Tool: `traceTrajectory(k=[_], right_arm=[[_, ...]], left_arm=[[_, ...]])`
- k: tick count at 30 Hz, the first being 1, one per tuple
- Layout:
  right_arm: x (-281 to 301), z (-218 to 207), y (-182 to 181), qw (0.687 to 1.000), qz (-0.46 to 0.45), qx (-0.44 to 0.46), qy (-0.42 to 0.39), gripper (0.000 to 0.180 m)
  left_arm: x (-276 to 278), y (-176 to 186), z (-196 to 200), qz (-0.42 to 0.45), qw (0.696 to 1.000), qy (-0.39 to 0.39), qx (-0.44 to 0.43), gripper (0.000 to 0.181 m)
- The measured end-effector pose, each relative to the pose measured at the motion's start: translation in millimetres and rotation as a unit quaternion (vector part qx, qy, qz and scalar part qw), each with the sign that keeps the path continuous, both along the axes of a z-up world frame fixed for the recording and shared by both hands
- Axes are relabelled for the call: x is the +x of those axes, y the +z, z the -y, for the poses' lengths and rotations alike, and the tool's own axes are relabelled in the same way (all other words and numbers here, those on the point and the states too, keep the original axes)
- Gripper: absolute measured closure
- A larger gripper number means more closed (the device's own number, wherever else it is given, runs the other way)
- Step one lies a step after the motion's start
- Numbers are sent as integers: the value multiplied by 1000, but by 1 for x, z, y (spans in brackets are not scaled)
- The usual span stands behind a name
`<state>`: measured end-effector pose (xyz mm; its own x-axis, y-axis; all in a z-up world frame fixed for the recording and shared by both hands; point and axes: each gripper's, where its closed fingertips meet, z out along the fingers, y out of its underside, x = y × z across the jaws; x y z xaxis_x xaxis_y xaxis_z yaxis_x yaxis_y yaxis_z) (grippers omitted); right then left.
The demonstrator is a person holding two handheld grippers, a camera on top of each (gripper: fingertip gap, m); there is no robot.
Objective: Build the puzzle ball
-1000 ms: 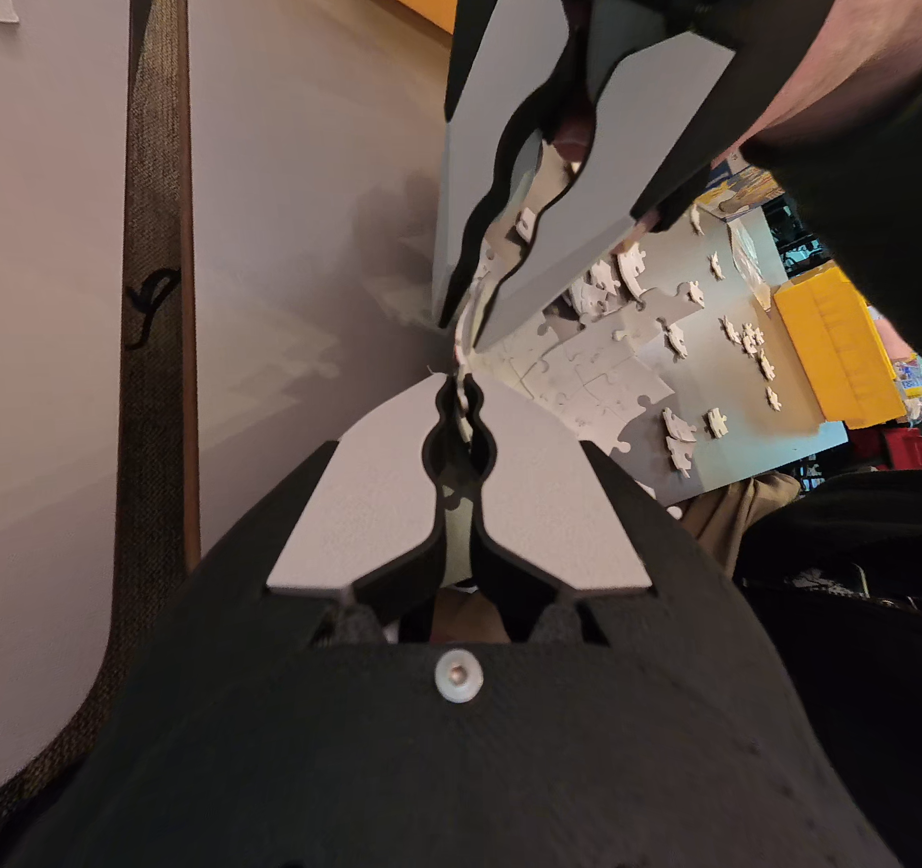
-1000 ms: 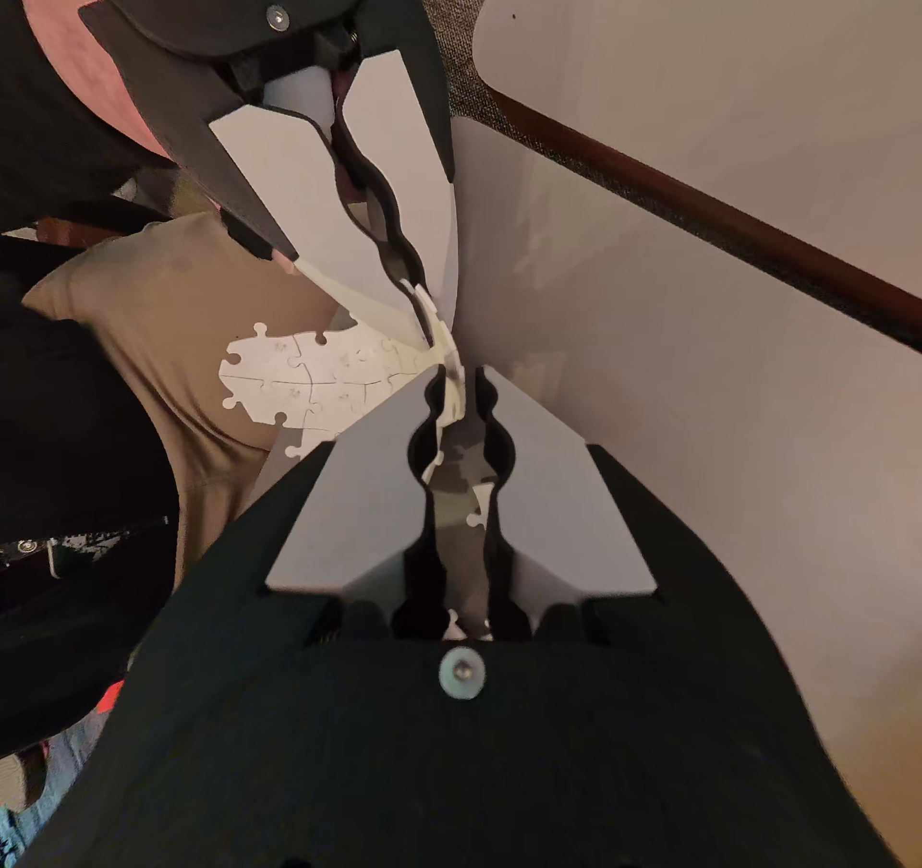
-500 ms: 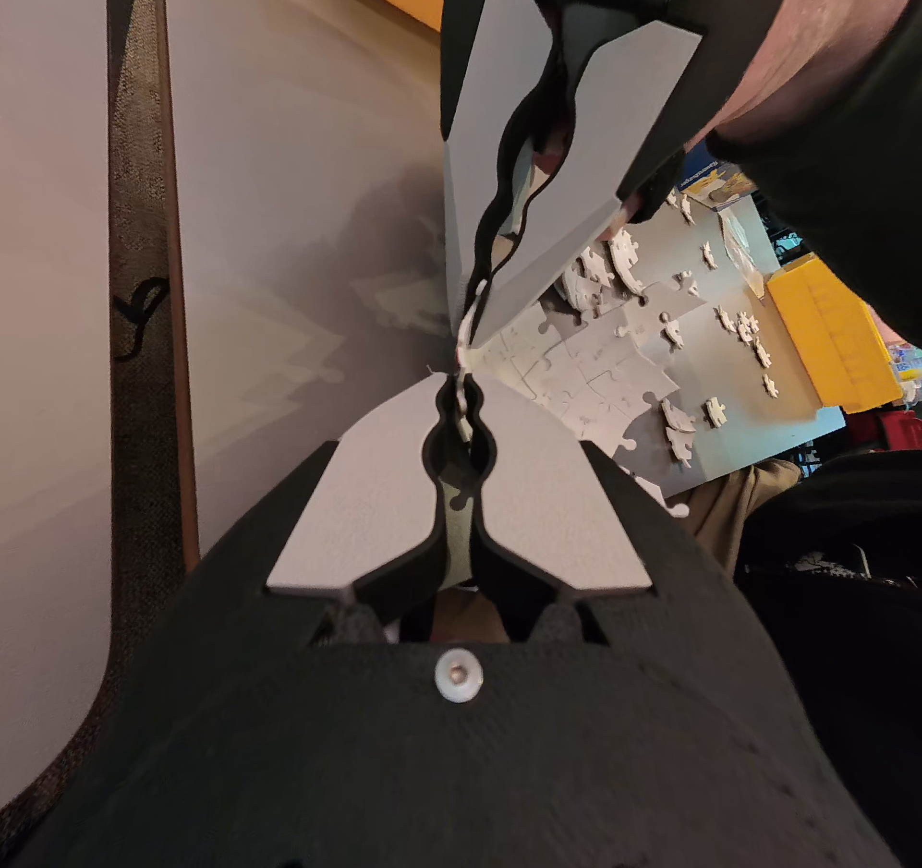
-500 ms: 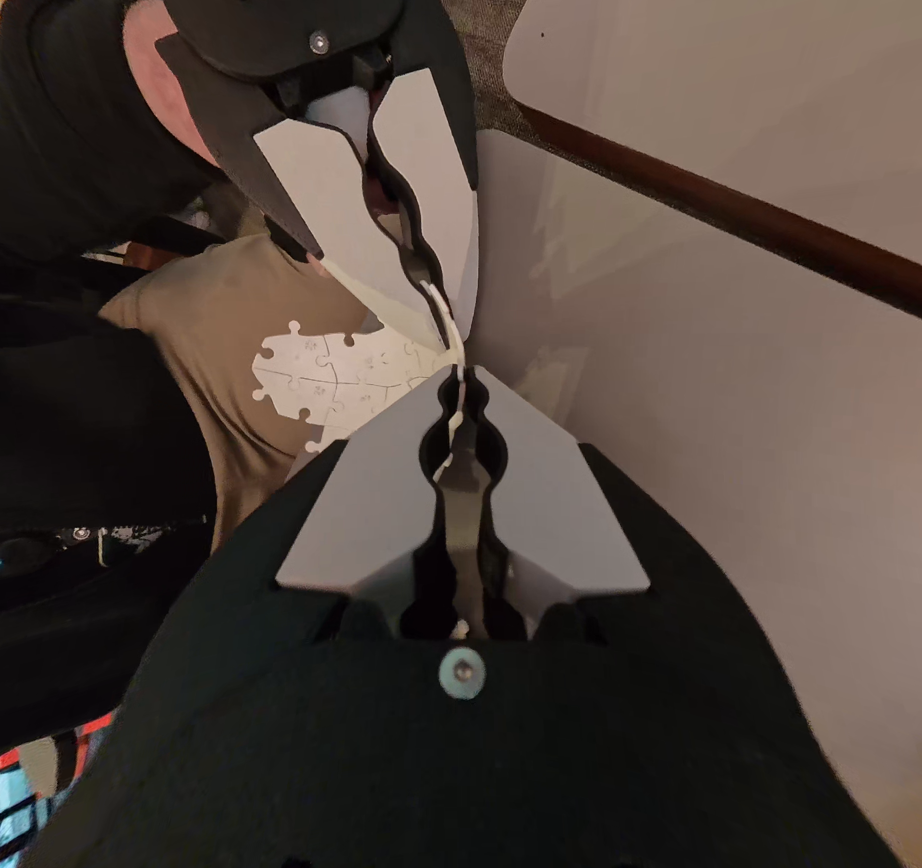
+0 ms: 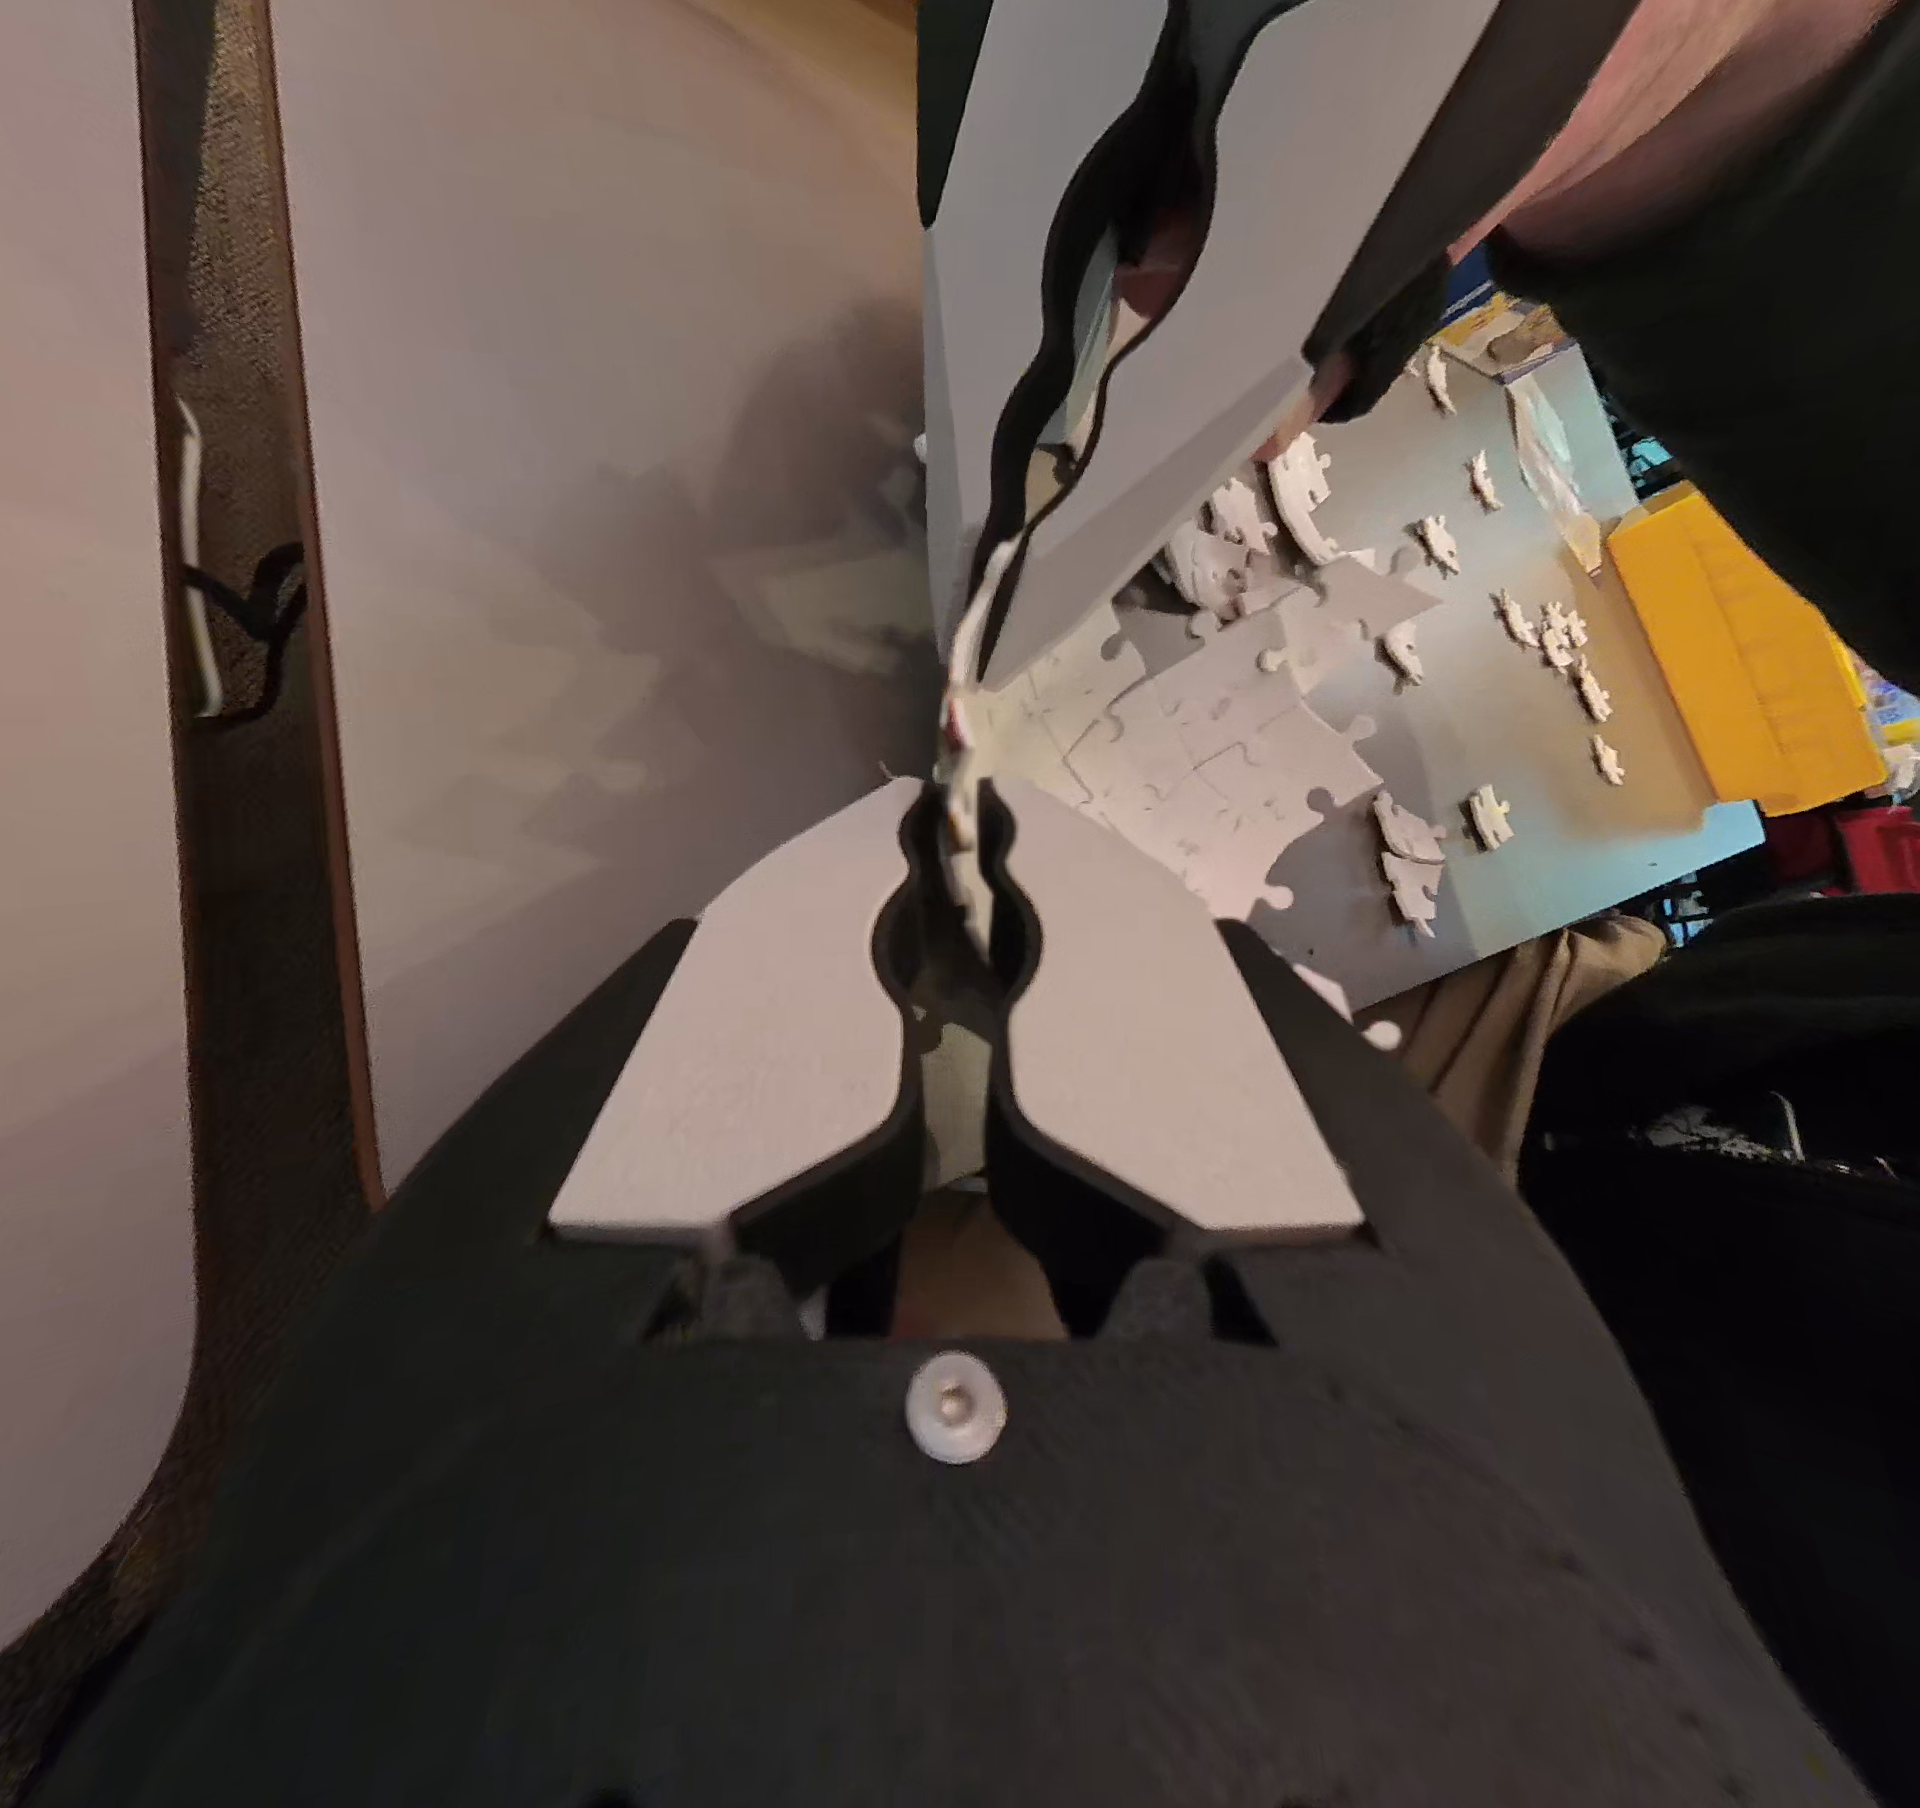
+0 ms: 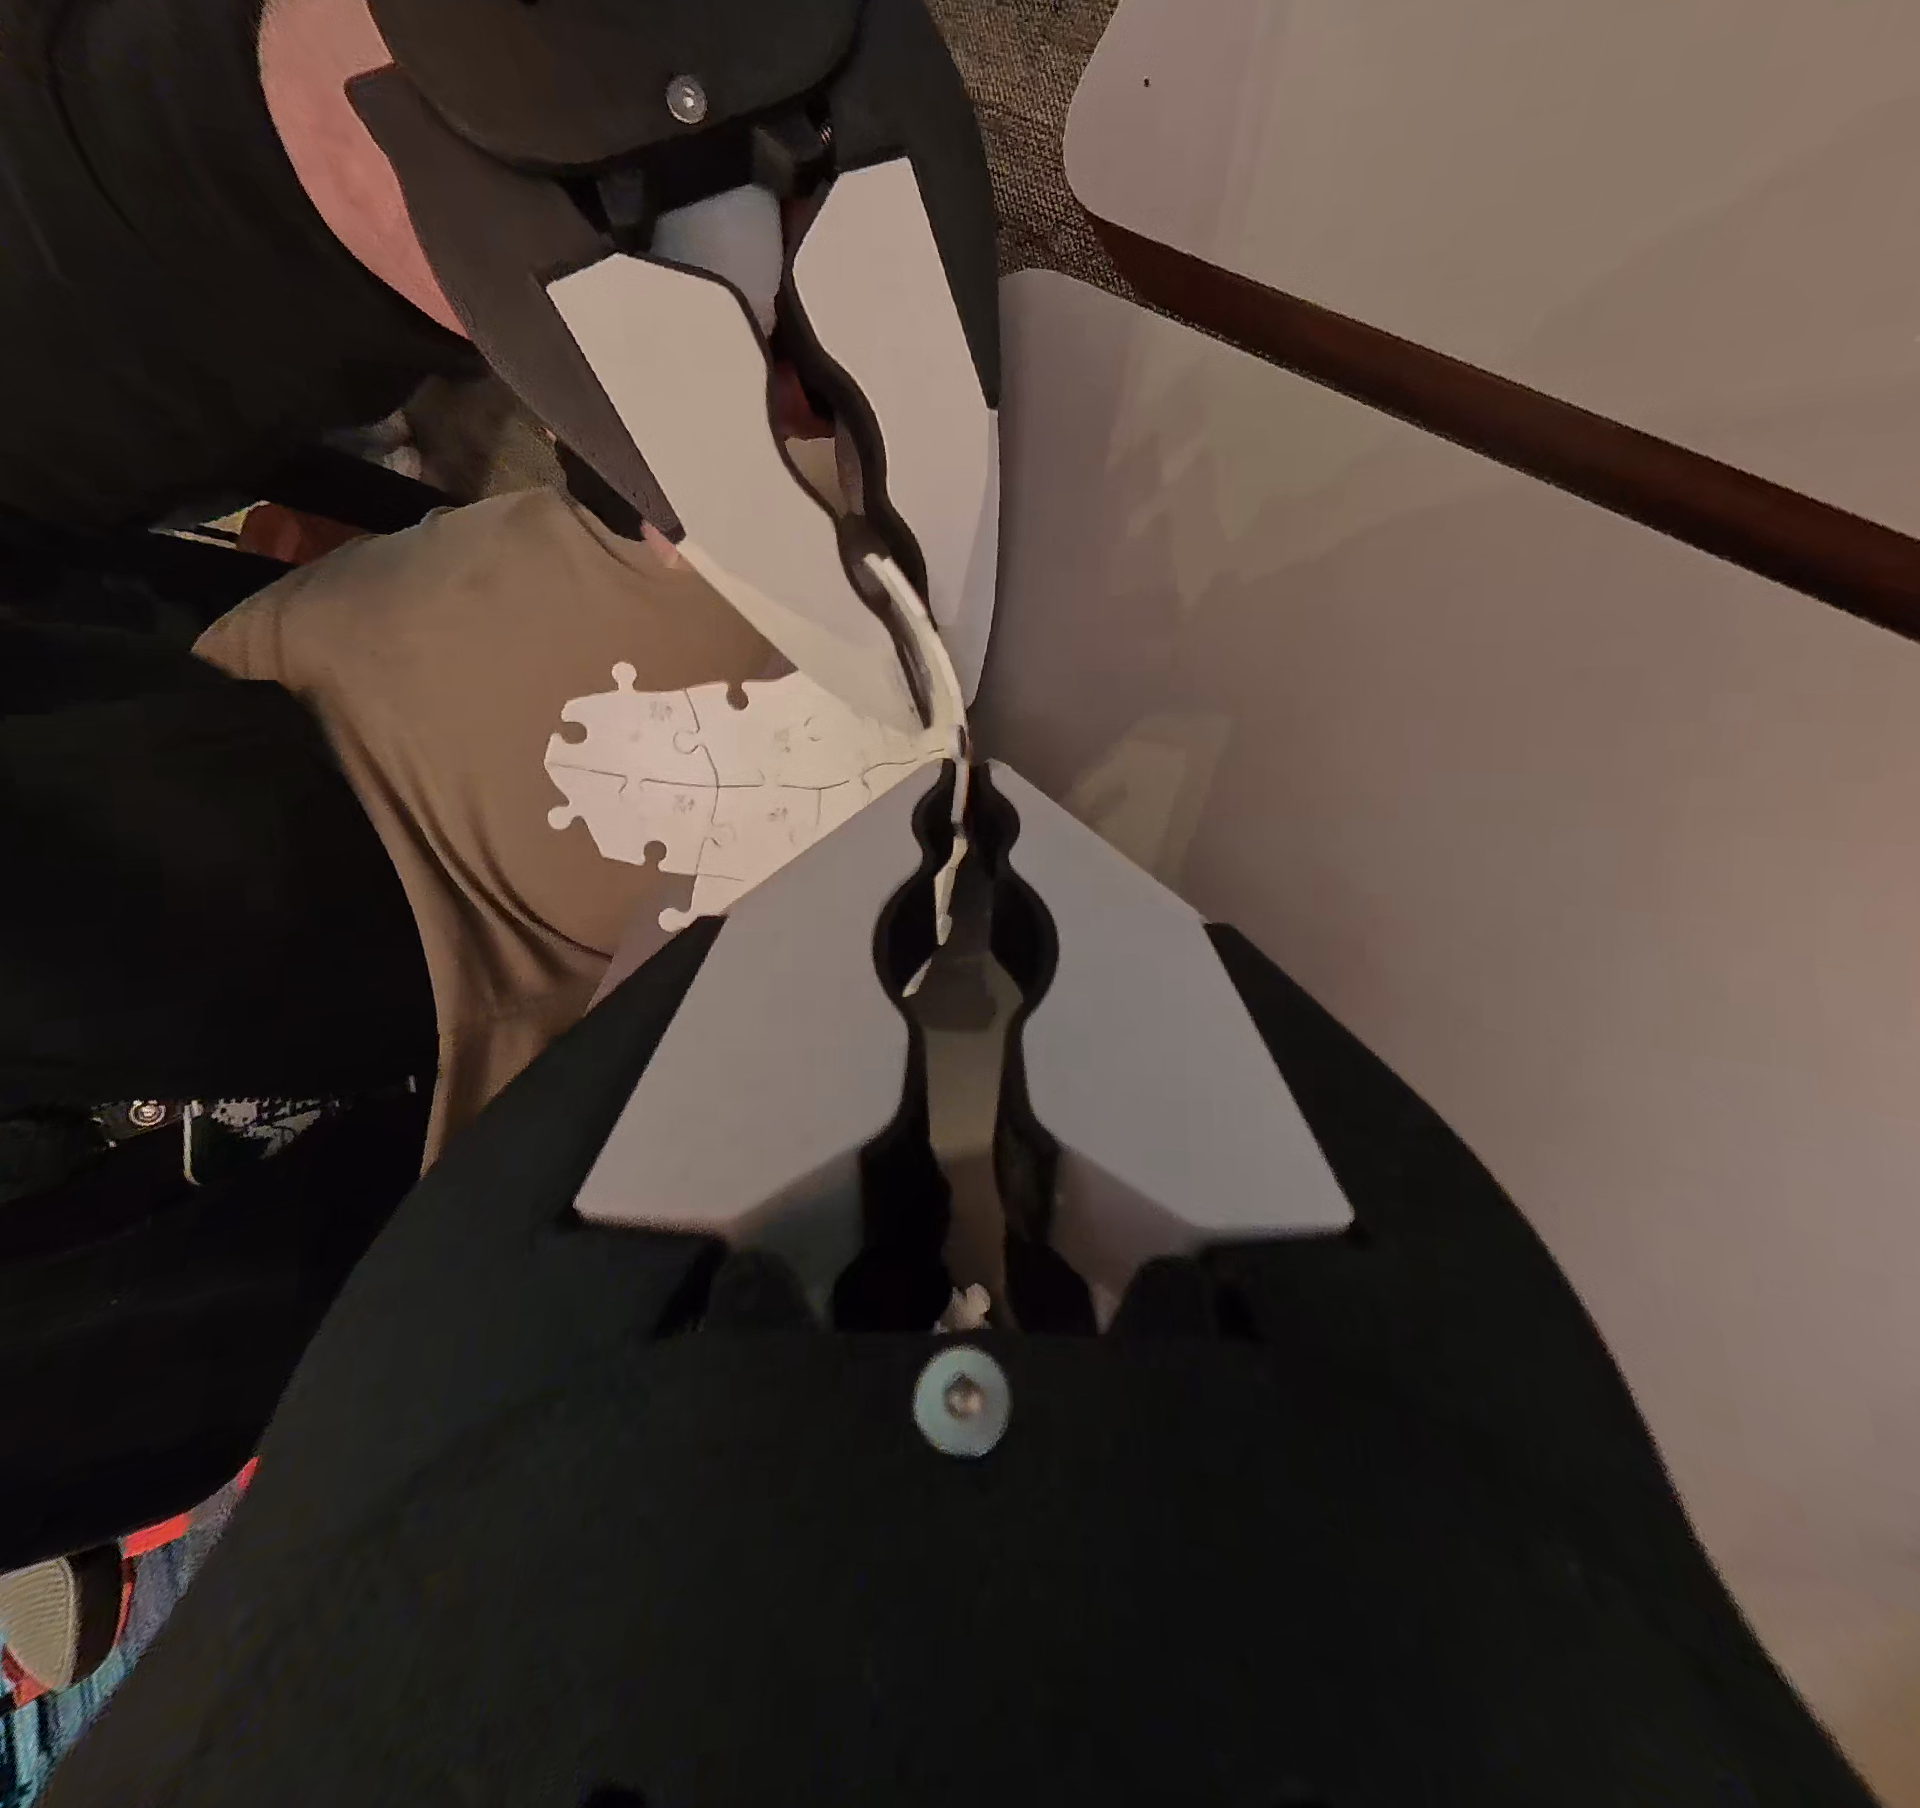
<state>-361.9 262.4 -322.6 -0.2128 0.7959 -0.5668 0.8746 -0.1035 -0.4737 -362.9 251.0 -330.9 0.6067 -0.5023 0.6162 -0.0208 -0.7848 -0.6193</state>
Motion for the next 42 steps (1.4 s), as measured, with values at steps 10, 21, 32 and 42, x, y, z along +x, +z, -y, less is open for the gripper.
traceTrajectory(k=[10, 21, 32, 42], right_arm=[[1, -2, 2, 1000, -8, 2, -13, 179], [7, -1, 1, 1000, -10, -5, -29, 179], [13, -8, 9, 997, -30, -10, -73, 164], [51, -36, 28, 987, -38, 55, -146, 164]], left_arm=[[1, 2, -2, 16, 1000, 6, 3, 177], [5, 6, -5, 32, 999, 13, 8, 173], [2, 8, -8, 29, 999, 36, 15, 178], [5, 10, -8, 28, 998, 52, 19, 177]])
